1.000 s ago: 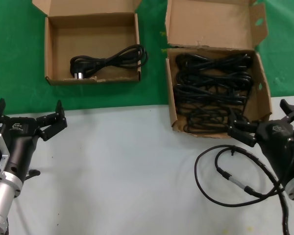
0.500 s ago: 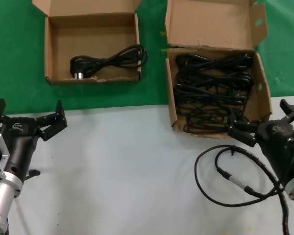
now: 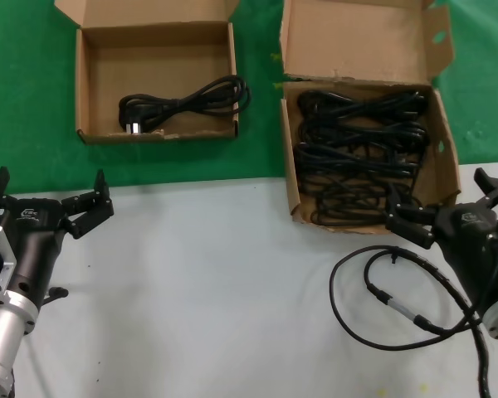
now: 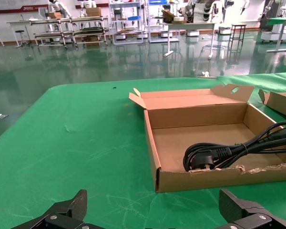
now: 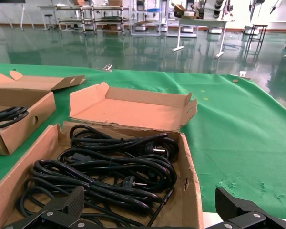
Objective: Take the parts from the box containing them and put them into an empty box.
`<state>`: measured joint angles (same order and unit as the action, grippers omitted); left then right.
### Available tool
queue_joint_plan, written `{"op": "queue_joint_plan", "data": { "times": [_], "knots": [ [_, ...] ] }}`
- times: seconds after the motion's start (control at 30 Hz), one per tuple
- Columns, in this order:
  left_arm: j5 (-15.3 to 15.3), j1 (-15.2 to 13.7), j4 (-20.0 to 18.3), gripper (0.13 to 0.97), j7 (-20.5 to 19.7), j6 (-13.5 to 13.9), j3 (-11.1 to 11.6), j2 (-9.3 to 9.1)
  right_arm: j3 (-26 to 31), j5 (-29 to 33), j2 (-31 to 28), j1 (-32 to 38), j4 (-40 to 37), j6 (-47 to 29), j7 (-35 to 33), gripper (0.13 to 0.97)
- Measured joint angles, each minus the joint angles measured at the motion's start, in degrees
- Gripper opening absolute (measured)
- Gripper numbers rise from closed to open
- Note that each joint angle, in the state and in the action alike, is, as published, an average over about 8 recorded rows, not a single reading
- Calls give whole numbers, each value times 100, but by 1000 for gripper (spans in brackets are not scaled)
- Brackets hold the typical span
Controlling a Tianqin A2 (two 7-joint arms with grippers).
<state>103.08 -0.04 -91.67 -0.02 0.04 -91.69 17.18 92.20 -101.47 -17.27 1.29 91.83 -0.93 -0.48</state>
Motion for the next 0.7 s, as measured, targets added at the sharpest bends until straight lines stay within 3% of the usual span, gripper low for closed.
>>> {"op": "queue_joint_plan", "data": {
  "times": [0.7],
  "knots": [
    [0, 0, 0, 966, 0, 0, 0, 0, 0, 0, 0, 0, 0, 0, 0, 966]
  ]
}}
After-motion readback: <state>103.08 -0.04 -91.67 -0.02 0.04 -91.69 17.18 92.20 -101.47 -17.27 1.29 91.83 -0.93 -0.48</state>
